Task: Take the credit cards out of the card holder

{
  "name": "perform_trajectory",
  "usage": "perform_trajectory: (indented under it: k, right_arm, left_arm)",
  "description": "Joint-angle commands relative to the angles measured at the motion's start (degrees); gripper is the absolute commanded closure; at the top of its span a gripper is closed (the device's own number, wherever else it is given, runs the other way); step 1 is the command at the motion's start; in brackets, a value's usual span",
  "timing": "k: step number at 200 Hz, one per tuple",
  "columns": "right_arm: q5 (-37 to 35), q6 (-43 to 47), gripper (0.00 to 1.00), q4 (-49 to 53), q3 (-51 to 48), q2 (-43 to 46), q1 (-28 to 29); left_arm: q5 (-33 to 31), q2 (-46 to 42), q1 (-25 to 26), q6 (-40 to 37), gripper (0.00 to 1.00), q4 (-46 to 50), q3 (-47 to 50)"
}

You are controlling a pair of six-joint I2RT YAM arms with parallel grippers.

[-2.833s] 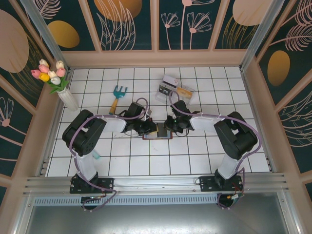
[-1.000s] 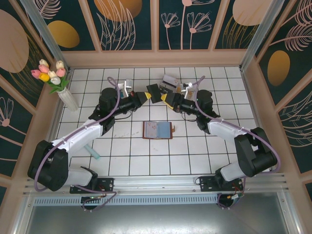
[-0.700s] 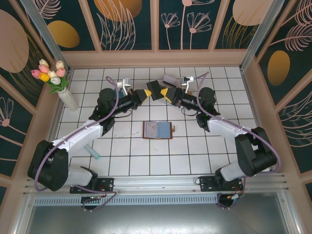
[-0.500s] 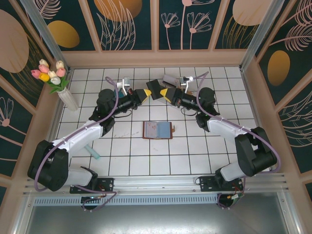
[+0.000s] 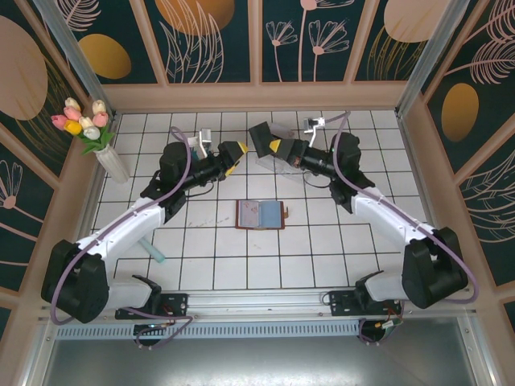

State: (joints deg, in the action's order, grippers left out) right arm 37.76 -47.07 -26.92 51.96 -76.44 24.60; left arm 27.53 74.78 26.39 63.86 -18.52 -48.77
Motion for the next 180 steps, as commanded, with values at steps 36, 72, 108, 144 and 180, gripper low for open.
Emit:
perform_trajectory:
  k: [36,72,108,144,180]
  right_arm:
    - [-9.71,33.70,1.00,22.89,9.47,-2.08,-2.17]
    - [-12.47,47.56,1.00,32.27,18.51,-9.57,-2.48]
    - [-10.86,58.39,1.00,33.77,23.35,-15.75,-2.53]
    - [-9.18,71.70,1.00,41.23,33.19,-24.20,-2.65]
    - [-12.44,81.21,1.00,48.88,42.75,-31.64,-2.72]
  left_arm:
    - [-9.86,1.81,-4.44,-14.02,0.02,12.90,1.26]
    - [-10.03,2.99,-5.65,-16.40,0.01,12.68,2.67]
    - [-10.25,3.06,-5.67,-17.89,0.02,13.92,3.15]
    - [-15.52,2.29,-5.82,-18.77,0.02,15.45,3.85]
    - [-19.83,2.96,-5.90,-20.54,0.01,18.51,2.11]
